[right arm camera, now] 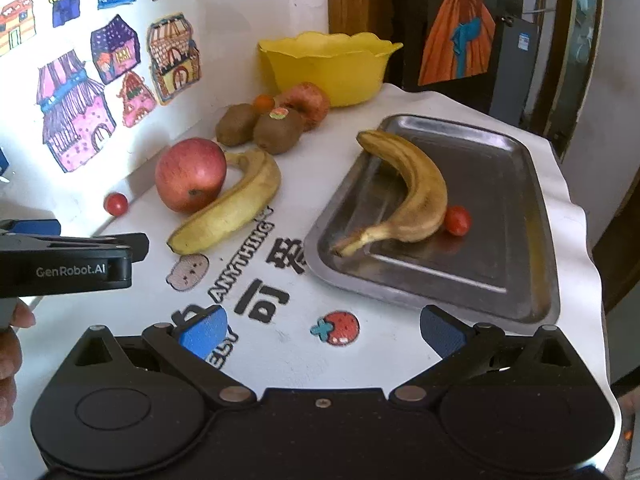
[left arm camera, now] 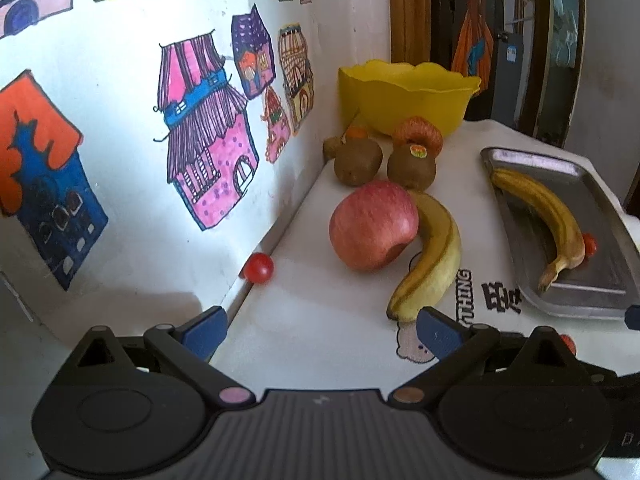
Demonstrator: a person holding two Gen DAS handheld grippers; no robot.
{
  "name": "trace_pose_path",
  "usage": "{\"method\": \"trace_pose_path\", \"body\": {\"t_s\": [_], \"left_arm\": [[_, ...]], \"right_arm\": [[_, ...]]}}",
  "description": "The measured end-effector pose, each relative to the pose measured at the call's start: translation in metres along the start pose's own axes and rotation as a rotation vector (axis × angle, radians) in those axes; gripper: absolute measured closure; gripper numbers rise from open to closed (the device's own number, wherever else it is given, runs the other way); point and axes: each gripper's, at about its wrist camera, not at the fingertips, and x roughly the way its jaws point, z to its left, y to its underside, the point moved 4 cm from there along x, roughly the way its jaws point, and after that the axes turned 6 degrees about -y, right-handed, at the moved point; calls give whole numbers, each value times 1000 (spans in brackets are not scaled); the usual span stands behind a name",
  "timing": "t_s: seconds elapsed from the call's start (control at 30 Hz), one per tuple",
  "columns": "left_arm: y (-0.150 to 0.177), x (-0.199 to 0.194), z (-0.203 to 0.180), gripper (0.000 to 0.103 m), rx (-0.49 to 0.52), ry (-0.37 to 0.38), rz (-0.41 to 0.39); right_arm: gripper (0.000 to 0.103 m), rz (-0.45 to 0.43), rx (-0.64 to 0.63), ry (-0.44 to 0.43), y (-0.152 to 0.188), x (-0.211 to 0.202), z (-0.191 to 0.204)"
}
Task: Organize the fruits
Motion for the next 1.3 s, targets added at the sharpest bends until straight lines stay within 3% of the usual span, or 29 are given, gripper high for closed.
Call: {"method": "trace_pose_path", "body": {"t_s": [0.2,0.4,0.67,0.9,0.97,1.1,1.3], "left_arm": [[-7,0,-5,1,-22,38,-11],[-8,5,-5,1,-33,42,3],[-14,2,-7,1,-47,132,-16],[-40,21,-8,1,-191,123,15],[-50,31,-10,1,-236,111,27],[-62,48,-17,1,-236,73,33],[-71,75,-23,1,-220,9,121]], "right_arm": [[1,-96,-68,13,-22,-4,-10],[1,-128,-125,-13,-51,9,-24],[1,-80,-258,-115,-73,51,-12],[2,-47,-278,-208,-97,91,-9],[3,-52,-292,-197,-99,96,-10],[3,-67,-310,-175,-94,96,-18],[3,-75,-283,-200,-81,85,-21]]}}
